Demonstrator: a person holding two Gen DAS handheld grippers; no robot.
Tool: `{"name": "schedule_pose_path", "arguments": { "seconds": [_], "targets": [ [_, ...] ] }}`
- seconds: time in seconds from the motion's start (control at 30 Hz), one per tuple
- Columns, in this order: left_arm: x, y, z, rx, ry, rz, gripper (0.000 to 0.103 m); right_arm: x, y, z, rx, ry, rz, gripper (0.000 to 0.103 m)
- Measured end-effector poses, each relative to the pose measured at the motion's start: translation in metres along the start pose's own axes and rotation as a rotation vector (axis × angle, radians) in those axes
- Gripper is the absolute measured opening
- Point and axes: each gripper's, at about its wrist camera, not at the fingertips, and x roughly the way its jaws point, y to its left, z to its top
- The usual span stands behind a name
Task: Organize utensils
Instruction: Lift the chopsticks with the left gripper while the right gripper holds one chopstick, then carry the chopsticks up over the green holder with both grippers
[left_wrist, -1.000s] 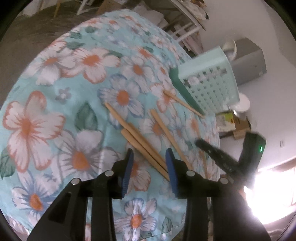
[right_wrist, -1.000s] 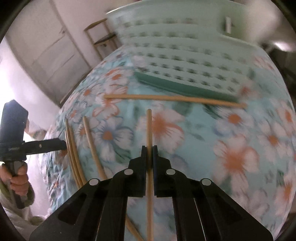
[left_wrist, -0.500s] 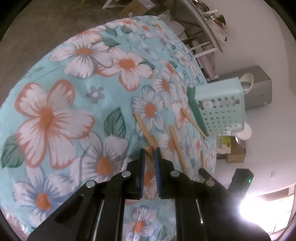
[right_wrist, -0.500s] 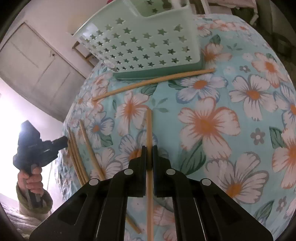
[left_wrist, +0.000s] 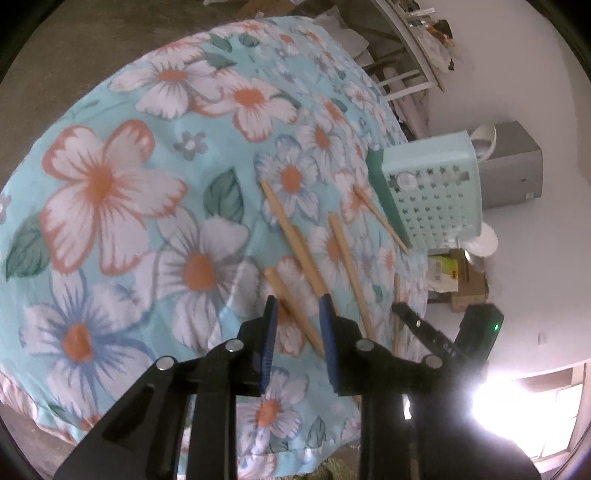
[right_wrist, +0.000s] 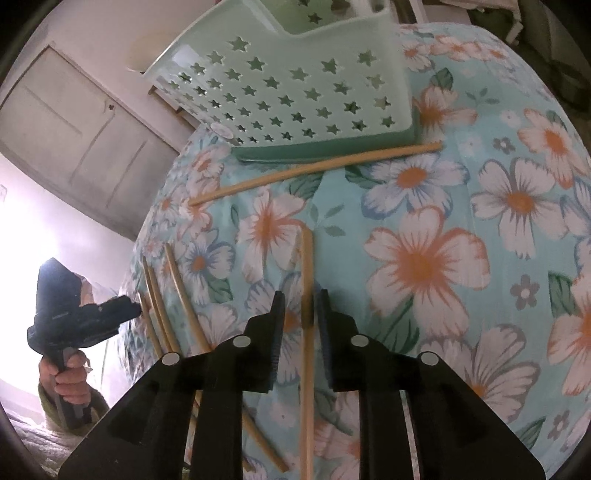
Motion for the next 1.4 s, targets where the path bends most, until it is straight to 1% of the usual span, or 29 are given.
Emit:
{"name": "schedule_pose_path", "arguments": {
  "seconds": [0.13, 0.23, 0.3, 0.37, 0.47, 0.57, 0.63, 0.77, 0.83, 0.9, 0.93, 1.0, 1.07, 1.23, 1.4],
  "targets": [
    [0.013, -0.005, -0.009, 0.013, 0.031, 0.042, 0.021, 0.007, 0.003, 0.005, -0.011, -0.008, -0.023, 0.02],
    [0.018, -0.008, -0.01, 0.008, 0.017, 0.046, 0.021, 0.015, 0.004, 0.009, -0.011, -0.016, -0.026, 0.019],
    [0.02, -0.007, -0.007, -0.013, 0.01, 0.033, 0.02, 0.017, 0.004, 0.012, -0.009, -0.024, -0.034, 0.014],
    [0.023, -0.004, -0.005, -0.04, 0.006, 0.027, 0.014, 0.02, 0.004, 0.014, -0.006, -0.029, -0.043, 0.005],
    [0.024, 0.002, -0.002, -0.078, -0.003, 0.003, 0.012, 0.019, 0.001, 0.017, 0.013, -0.037, -0.031, 0.005],
    [0.018, 0.005, -0.003, -0.091, -0.018, -0.011, 0.011, 0.012, 0.002, 0.016, 0.011, -0.059, -0.022, 0.005],
    [0.01, 0.002, -0.004, -0.072, -0.043, -0.021, 0.011, 0.004, 0.005, 0.016, -0.003, -0.082, -0.022, 0.005],
    [-0.012, -0.008, -0.004, -0.025, -0.087, -0.093, 0.008, -0.017, 0.018, 0.018, -0.045, -0.148, -0.027, 0.005],
    [-0.027, -0.02, -0.002, 0.028, -0.112, -0.117, 0.008, -0.03, 0.025, 0.019, -0.067, -0.192, -0.034, 0.005],
    [-0.039, -0.033, 0.0, 0.082, -0.136, -0.135, 0.007, -0.049, 0.035, 0.02, -0.089, -0.252, -0.029, 0.005],
    [-0.049, -0.045, 0.002, 0.137, -0.153, -0.147, 0.006, -0.055, 0.037, 0.021, -0.092, -0.273, -0.026, 0.005],
    [-0.064, -0.065, 0.004, 0.216, -0.183, -0.167, 0.005, -0.073, 0.041, 0.022, -0.097, -0.328, -0.003, 0.005],
    [-0.076, -0.086, 0.006, 0.291, -0.222, -0.172, 0.005, -0.089, 0.044, 0.024, -0.096, -0.377, 0.012, 0.005],
    [-0.104, -0.136, 0.009, 0.472, -0.323, -0.226, 0.005, -0.115, 0.042, 0.026, -0.081, -0.453, 0.038, 0.005],
    [-0.112, -0.184, 0.018, 0.619, -0.422, -0.25, 0.005, -0.123, 0.042, 0.028, -0.064, -0.485, 0.047, 0.005]
  ]
}}
